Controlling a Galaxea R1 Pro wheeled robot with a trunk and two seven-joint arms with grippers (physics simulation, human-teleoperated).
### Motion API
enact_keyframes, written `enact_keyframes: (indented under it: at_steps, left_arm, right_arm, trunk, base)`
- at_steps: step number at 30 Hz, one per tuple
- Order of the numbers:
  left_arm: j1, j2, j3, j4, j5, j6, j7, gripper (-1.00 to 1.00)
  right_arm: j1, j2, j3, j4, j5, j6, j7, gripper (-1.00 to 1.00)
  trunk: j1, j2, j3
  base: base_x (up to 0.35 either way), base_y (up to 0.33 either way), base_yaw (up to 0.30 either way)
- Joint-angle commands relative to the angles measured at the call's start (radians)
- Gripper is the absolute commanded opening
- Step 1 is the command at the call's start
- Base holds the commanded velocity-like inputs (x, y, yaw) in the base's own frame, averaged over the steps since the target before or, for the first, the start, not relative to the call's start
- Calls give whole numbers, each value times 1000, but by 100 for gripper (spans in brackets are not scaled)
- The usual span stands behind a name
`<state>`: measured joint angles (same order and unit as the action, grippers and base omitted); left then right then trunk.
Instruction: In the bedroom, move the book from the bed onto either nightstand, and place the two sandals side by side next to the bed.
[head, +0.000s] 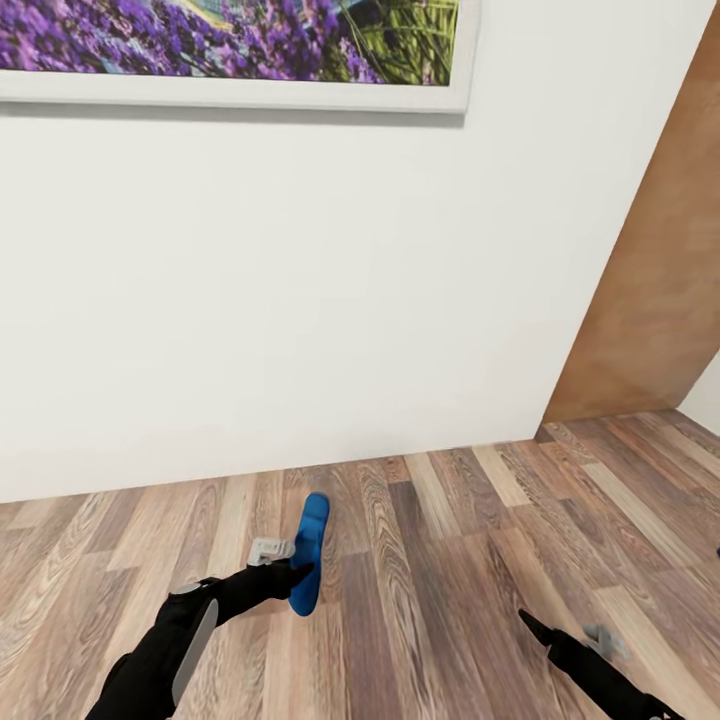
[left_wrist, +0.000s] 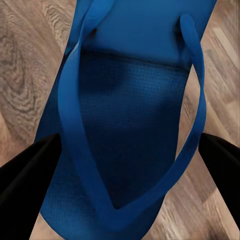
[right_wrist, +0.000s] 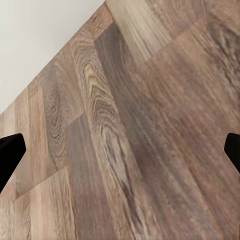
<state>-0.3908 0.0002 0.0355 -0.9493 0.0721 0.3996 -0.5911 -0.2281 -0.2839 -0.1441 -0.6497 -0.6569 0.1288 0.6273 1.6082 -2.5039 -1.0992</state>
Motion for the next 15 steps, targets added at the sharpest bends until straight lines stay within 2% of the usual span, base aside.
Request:
enact_keyframes:
  at_steps: [1,6,9,10,13,15]
  left_arm:
    - [0,-4,1,0,6,8,-2,-100]
    - [0,-23,1,5,1,7,0,-100]
    - [0,-20,2,14,1,7,0,-100]
    - [0,-15,3,32,1,6,1,-100]
    - [1,16,8,165,0,-6,1,-100]
    - [1,36,9,206,1,-22,1,-100]
  right_arm:
    - [0,0,-3,0,-10,10,4,100]
    - [0,0,-2,1,-10,6,3,100]
    - [0,0,-2,1,-10,3,3,100]
    - [0,0,-2,2,-10,2,3,100]
    - [1,0,-2,3,-10,-2,2,100]
    - [1,1,-2,5,-10,-3,2,100]
  trunk:
    - [-1,0,3]
    - [-3,1,22]
    - [-4,2,34]
    - [-5,2,38]
    - [-6,3,50]
    - [-7,3,57]
  base:
    - [0,0,0]
    - [0,0,0]
    - [0,0,0]
    - [0,0,0]
    - [0,0,0]
    - [0,0,0]
